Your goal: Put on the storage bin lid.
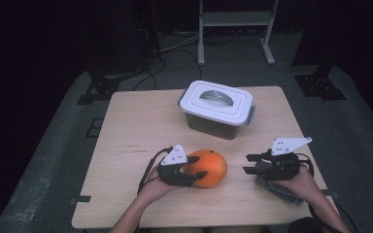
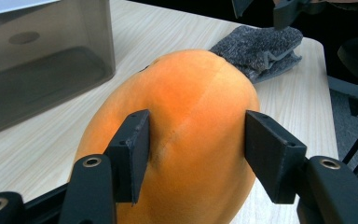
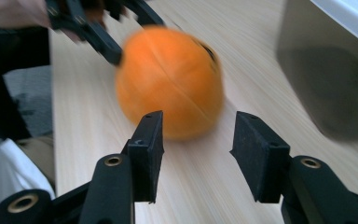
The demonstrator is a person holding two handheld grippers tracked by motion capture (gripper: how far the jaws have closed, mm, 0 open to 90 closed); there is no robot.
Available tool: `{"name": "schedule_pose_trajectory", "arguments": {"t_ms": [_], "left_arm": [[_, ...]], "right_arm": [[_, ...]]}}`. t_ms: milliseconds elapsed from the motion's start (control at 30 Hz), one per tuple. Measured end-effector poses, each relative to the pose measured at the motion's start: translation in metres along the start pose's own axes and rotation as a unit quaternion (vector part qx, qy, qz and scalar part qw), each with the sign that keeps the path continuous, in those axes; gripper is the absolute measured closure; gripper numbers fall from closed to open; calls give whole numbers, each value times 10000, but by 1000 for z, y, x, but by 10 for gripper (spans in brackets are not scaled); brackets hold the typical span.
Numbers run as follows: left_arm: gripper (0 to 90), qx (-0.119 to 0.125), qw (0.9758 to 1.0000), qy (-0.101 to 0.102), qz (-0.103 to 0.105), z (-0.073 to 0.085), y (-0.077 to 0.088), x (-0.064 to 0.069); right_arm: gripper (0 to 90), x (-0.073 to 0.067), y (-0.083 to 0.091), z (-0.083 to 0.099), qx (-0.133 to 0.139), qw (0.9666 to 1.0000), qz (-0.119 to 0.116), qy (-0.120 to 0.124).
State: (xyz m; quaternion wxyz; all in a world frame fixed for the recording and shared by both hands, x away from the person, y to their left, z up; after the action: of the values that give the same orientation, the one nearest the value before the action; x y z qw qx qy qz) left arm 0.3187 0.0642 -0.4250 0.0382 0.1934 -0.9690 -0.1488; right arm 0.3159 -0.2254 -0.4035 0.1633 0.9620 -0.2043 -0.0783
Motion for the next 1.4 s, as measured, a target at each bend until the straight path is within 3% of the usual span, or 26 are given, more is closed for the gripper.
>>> {"name": "schedule_pose_trajectory", "arguments": {"t_ms": [200, 367, 533, 667, 967, 1133, 1267, 1333, 1400], "left_arm": [[418, 14, 10000, -40, 83, -1, -4, 5], [393, -64, 9996, -155, 225, -3, -2, 10], [360, 196, 9997, -87, 121, -10, 7, 2], [348, 115, 9999, -15, 94, -5, 6, -2], [345, -275, 9977, 15, 626, 4, 3, 11], [346, -530, 9934, 2, 1014, 7, 6, 22], [344, -655, 9894, 23, 1295, 6, 11, 26], [342, -610, 9898, -14, 1284, 3, 15, 24], [331, -460, 9924, -33, 1139, 0, 17, 19]], "right_arm": [[476, -14, -39, -15, -118, 9990, -363, 231], [508, -21, -63, -11, -330, 9977, -469, 369], [549, -24, -61, -2, -322, 9963, -691, 399], [566, -27, -57, 5, -407, 9945, -847, 465], [541, -17, -46, 15, -557, 9959, -641, 314], [434, -14, -43, 15, -533, 9963, -669, 3], [403, -15, -49, 17, -636, 9946, -812, -134], [409, -17, -55, 19, -707, 9937, -863, -106], [423, -17, -57, 21, -683, 9937, -884, -44]]}}
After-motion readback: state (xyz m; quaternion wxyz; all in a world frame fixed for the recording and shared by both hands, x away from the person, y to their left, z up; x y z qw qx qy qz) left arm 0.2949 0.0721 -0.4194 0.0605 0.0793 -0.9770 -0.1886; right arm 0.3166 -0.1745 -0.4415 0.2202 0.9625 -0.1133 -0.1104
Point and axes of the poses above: each handheld gripper's, and its own axes: y roughly backward along the jaws, z roughly out of its underside, x roughly to its right, the point moved 3 cm from there along -y, roughly forward along the jaws, and after that the axes turned 11 degrees about x, right-handed, at the moved point
